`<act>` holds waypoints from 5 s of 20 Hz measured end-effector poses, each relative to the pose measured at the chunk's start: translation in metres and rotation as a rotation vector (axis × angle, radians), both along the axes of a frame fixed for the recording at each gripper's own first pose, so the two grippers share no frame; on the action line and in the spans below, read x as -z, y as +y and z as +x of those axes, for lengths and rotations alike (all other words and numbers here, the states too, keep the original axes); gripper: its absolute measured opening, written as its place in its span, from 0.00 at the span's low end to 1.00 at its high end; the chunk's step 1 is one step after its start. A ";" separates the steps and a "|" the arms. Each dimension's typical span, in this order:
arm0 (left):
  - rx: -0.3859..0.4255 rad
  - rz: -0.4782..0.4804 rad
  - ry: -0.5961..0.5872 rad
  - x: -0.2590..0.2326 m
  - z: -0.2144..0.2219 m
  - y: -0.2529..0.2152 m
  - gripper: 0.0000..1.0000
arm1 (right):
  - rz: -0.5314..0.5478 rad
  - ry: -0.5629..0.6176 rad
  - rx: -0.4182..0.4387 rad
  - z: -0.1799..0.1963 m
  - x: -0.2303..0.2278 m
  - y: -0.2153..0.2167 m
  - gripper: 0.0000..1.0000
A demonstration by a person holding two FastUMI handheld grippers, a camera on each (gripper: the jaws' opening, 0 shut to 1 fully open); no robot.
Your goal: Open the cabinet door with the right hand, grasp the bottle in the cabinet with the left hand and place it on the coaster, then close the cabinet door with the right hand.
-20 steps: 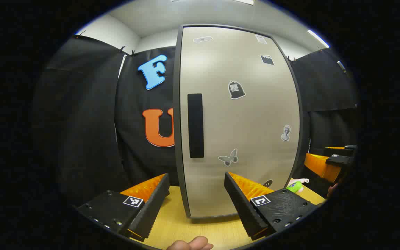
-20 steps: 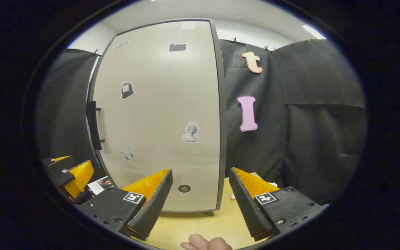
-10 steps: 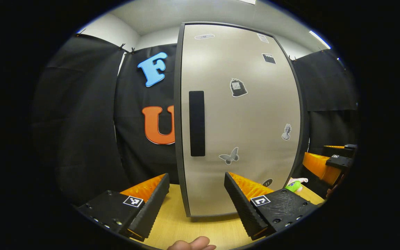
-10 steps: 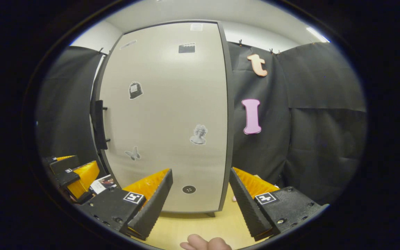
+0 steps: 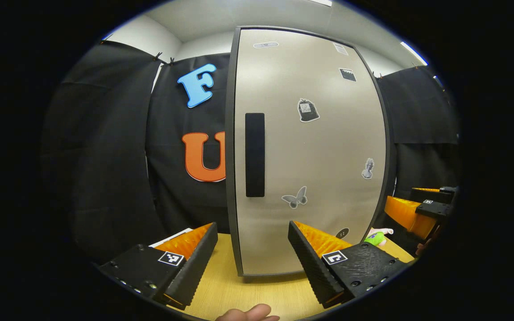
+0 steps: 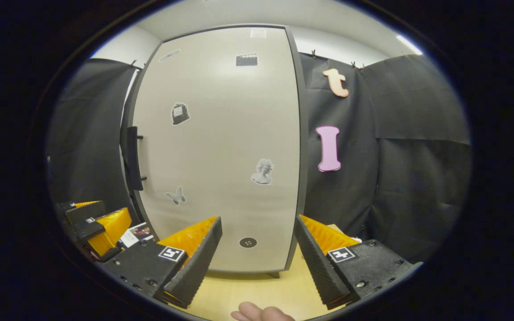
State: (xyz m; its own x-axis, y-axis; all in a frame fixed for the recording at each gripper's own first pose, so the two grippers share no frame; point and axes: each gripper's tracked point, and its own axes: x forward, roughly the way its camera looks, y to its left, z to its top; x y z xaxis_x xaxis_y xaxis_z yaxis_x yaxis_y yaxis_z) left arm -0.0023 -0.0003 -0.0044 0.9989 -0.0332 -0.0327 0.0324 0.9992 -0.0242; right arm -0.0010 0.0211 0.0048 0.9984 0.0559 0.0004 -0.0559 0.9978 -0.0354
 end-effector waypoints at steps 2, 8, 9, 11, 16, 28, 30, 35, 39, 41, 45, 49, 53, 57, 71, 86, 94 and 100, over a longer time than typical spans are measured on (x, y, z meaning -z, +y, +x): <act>0.015 0.002 0.012 0.003 -0.003 -0.001 0.96 | -0.009 0.010 -0.047 -0.001 0.000 0.009 1.00; 0.013 0.019 0.005 0.007 -0.033 0.017 0.96 | -0.041 -0.009 -0.164 0.003 -0.012 0.042 1.00; 0.009 0.024 0.008 0.009 -0.041 0.022 0.96 | -0.053 -0.018 -0.180 0.006 -0.016 0.050 1.00; 0.012 0.032 0.005 0.012 -0.057 0.031 0.96 | -0.067 -0.022 -0.222 0.010 -0.020 0.069 1.00; -0.010 0.066 -0.004 0.018 -0.119 0.061 0.96 | -0.131 -0.003 -0.334 0.021 -0.025 0.134 1.00; 0.012 0.045 -0.018 0.019 -0.185 0.054 0.96 | -0.215 -0.020 -0.396 0.057 -0.036 0.250 0.99; 0.015 0.047 -0.014 0.022 -0.184 0.052 0.97 | -0.254 -0.030 -0.380 0.064 -0.036 0.253 0.95; 0.019 0.038 0.003 0.027 -0.187 0.051 0.96 | -0.219 0.022 -0.399 0.070 -0.031 0.260 0.36; 0.009 0.032 0.013 0.030 -0.183 0.056 0.96 | -0.224 0.032 -0.413 0.067 -0.031 0.259 0.26; -0.003 0.032 0.023 0.033 -0.184 0.062 0.97 | -0.207 0.035 -0.425 0.059 -0.032 0.257 0.23; -0.015 0.017 0.049 0.044 -0.188 0.068 0.96 | -0.189 0.034 -0.468 0.036 -0.026 0.251 0.23; -0.021 -0.001 0.056 0.045 -0.187 0.071 0.96 | -0.172 0.030 -0.511 0.004 -0.023 0.237 0.23; -0.006 0.006 0.068 0.048 -0.185 0.069 0.96 | -0.148 0.052 -0.581 -0.028 -0.023 0.218 0.22; 0.008 0.014 0.079 0.052 -0.178 0.065 0.96 | -0.144 0.054 -0.613 -0.056 -0.020 0.200 0.23; 0.087 0.016 0.081 0.045 -0.143 0.030 0.96 | -0.159 0.054 -0.742 -0.136 -0.023 0.118 0.23; 0.223 0.050 0.109 0.055 -0.119 -0.040 0.96 | -0.138 0.074 -0.613 -0.153 -0.023 0.075 0.22; 0.278 0.091 0.130 0.064 -0.097 -0.078 0.97 | -0.136 0.156 -0.504 -0.160 -0.002 0.058 0.53; 0.290 0.085 0.103 0.053 -0.068 -0.088 0.96 | -0.136 0.099 -0.332 -0.155 -0.006 0.023 0.81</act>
